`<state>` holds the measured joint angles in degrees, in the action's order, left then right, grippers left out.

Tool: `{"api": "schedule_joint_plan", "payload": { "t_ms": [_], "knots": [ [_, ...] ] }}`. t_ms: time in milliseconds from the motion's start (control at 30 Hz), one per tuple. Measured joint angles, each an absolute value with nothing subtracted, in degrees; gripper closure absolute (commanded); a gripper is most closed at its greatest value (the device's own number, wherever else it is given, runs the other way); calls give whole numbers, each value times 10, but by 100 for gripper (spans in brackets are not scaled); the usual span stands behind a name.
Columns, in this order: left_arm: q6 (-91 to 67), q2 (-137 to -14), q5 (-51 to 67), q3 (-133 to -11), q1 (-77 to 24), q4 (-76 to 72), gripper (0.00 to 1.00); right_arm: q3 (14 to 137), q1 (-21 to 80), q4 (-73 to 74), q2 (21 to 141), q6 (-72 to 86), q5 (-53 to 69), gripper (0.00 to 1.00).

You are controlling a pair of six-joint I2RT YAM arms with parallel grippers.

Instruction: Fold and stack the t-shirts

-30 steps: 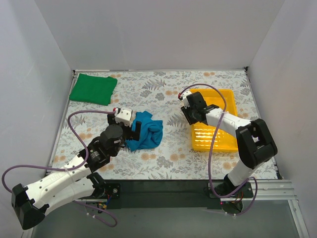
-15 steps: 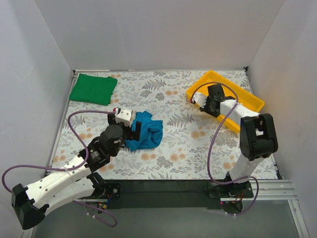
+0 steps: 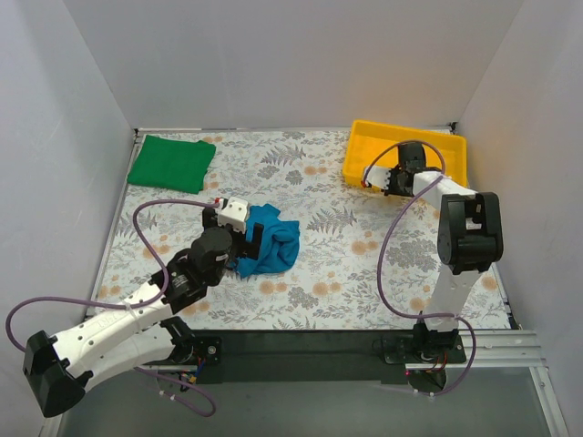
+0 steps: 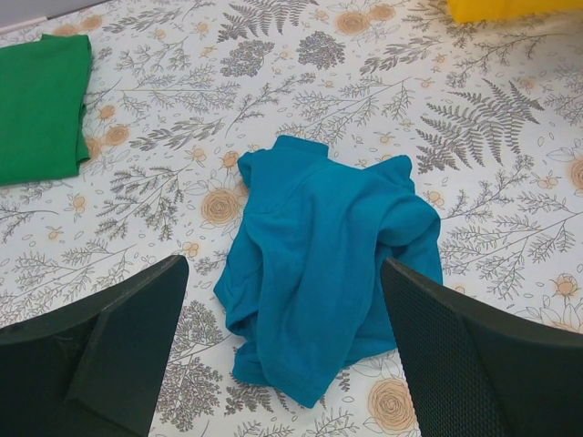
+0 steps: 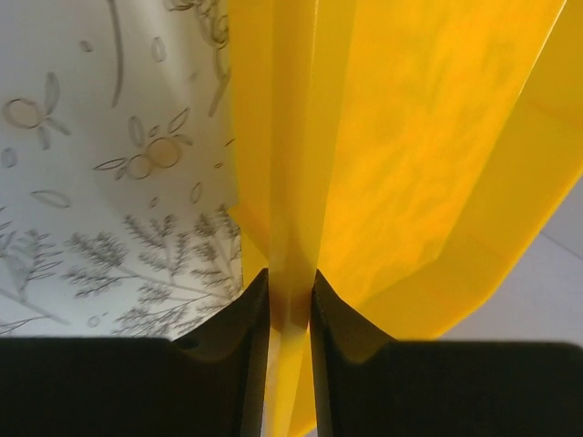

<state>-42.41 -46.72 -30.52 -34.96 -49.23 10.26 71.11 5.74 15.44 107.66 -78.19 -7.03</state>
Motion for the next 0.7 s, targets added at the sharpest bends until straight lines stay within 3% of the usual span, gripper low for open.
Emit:
{"api": "schedule_joint_plan", "payload": {
  "t_ms": [233,367,533,567,600,667,700],
  "knots": [
    [-424,-476,-305,-349,-492,103,14,795,47,131,1151,-814,-80,79],
    [-424,-481,-305,-347,-492,102,14,847,43,118,1193,-809,-91,68],
    [-425,-482,-304,-344,-492,102,14,847,37,109,1198,-794,-99,40],
    [-425,-482,-304,-344,-492,102,14,841,37,102,1195,-791,-98,39],
    [-425,-482,-303,-344,-492,102,14,830,36,95,1190,-788,-96,22],
    [-426,-482,-298,-344,-492,102,13,793,35,88,1167,-780,-88,2],
    [-427,-481,-293,-344,-492,102,12,772,35,88,1152,-777,-84,2]
  ]
}}
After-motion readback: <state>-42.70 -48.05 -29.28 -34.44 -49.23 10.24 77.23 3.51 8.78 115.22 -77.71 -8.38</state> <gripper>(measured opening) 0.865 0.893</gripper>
